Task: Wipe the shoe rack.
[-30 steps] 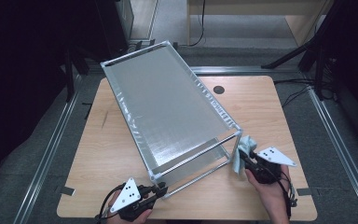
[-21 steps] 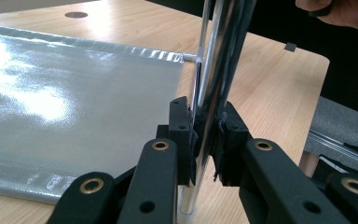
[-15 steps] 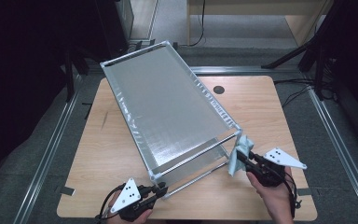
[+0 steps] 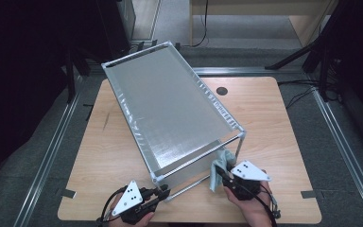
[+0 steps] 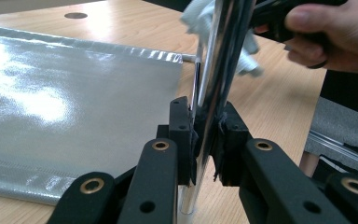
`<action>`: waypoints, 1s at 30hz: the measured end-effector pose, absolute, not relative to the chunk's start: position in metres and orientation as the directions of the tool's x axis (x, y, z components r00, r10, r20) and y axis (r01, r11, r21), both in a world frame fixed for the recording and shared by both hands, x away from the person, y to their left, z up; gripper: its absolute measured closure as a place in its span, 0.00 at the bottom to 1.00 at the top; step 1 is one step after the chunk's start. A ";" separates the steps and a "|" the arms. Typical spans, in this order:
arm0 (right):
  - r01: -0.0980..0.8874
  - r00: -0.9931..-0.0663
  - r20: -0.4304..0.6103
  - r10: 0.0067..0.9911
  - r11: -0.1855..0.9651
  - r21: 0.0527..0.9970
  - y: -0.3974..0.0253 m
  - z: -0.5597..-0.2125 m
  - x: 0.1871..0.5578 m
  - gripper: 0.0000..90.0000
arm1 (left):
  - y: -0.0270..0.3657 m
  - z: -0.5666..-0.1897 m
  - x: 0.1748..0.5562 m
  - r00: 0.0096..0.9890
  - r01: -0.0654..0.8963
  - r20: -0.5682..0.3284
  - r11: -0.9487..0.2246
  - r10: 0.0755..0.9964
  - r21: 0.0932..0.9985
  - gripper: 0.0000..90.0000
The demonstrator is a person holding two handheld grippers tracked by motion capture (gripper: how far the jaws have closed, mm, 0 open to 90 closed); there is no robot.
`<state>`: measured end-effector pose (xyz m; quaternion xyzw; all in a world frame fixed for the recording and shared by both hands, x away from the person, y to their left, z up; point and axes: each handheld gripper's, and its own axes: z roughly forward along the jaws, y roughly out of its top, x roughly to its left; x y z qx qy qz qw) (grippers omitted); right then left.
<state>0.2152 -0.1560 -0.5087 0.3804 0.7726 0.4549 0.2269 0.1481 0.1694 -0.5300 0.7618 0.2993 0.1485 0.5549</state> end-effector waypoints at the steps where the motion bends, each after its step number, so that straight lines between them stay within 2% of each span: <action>1: 0.375 -0.600 -0.024 0.799 0.308 0.874 -0.153 -0.511 0.218 0.81 | 0.169 -0.530 0.148 0.777 0.291 -0.105 -0.205 0.621 0.934 0.89; 3: 0.386 -0.563 -0.042 0.826 0.307 0.870 -0.151 -0.519 0.229 0.81 | 0.169 -0.530 0.148 0.776 0.290 -0.102 -0.208 0.622 0.934 0.89; 6: 0.396 -0.479 -0.124 0.869 0.340 0.853 -0.152 -0.529 0.236 0.81 | 0.169 -0.530 0.148 0.775 0.288 -0.101 -0.207 0.623 0.935 0.89; 8: 0.400 -0.458 -0.144 0.877 0.347 0.848 -0.153 -0.532 0.235 0.81 | 0.169 -0.530 0.148 0.777 0.288 -0.102 -0.206 0.622 0.935 0.89; 15: 0.459 -0.419 -0.061 0.906 0.270 0.847 -0.165 -0.533 0.232 0.81 | 0.169 -0.530 0.148 0.777 0.288 -0.100 -0.209 0.622 0.935 0.89; 22: 0.342 -0.413 -0.032 0.910 0.188 0.921 -0.173 -0.496 0.224 0.81 | 0.169 -0.531 0.147 0.777 0.279 -0.089 -0.215 0.623 0.936 0.89; 28: 0.195 -0.405 -0.043 0.913 0.132 0.972 -0.177 -0.461 0.208 0.81 | 0.169 -0.531 0.147 0.777 0.281 -0.091 -0.214 0.623 0.936 0.89; 30: 0.186 -0.405 -0.045 0.913 0.131 0.974 -0.178 -0.458 0.207 0.81 | 0.169 -0.531 0.148 0.776 0.283 -0.094 -0.212 0.624 0.935 0.89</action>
